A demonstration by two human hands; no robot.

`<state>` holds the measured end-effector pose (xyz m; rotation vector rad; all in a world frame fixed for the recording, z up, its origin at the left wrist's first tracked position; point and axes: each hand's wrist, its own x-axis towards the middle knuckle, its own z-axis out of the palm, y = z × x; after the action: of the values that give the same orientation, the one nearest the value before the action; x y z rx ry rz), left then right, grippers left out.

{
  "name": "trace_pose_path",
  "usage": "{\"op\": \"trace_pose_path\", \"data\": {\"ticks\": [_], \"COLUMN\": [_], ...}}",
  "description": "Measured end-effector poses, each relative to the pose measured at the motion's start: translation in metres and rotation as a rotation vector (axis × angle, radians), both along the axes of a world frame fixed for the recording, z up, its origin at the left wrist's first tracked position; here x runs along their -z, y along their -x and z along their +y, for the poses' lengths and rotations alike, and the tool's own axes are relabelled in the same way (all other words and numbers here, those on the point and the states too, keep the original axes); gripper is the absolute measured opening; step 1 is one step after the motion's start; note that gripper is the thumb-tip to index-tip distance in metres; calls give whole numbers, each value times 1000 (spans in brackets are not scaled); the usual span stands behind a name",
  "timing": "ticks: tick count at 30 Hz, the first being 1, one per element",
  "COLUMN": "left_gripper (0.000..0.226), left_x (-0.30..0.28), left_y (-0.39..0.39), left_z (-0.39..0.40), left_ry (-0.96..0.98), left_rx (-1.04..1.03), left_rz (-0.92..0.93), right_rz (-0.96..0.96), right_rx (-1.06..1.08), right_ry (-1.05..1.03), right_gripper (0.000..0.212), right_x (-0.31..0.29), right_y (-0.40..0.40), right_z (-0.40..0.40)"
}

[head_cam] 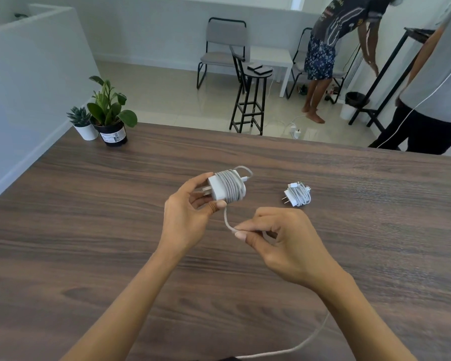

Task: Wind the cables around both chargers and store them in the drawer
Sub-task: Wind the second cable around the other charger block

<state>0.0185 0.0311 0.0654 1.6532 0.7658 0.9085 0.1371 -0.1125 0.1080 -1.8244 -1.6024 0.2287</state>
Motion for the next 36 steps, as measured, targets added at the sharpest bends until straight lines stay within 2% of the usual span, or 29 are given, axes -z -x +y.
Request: {"op": "trace_pose_path", "data": {"ticks": [4,12,17,26,31,36], "left_gripper": [45,45,55,59,60,60], "left_x": [-5,-10,5,9,9,5], "left_y": [3,0,1,-2,-7,-3], "left_z": [6,10,6,-9,-23,-32], "left_ry": [89,55,9,-33,-188,-158], "left_rx": [-27,-20,24,131,204,220], "left_rz": [-93,-108,-27,-55,-28,-74], "right_rz": [-23,-106,-88,-65,-61,-126], "right_rx": [-26,-61,-43,-32,-2,49], "right_ry": [36,126,10,-145,-204,-309], "right_gripper": [12,18,12,10,4,4], "right_x": [7,27,8,-25,-34,-37], "right_y": [2,7,-3,-28,-38,-49], "right_z": [-2,3,3,17,28,37]}}
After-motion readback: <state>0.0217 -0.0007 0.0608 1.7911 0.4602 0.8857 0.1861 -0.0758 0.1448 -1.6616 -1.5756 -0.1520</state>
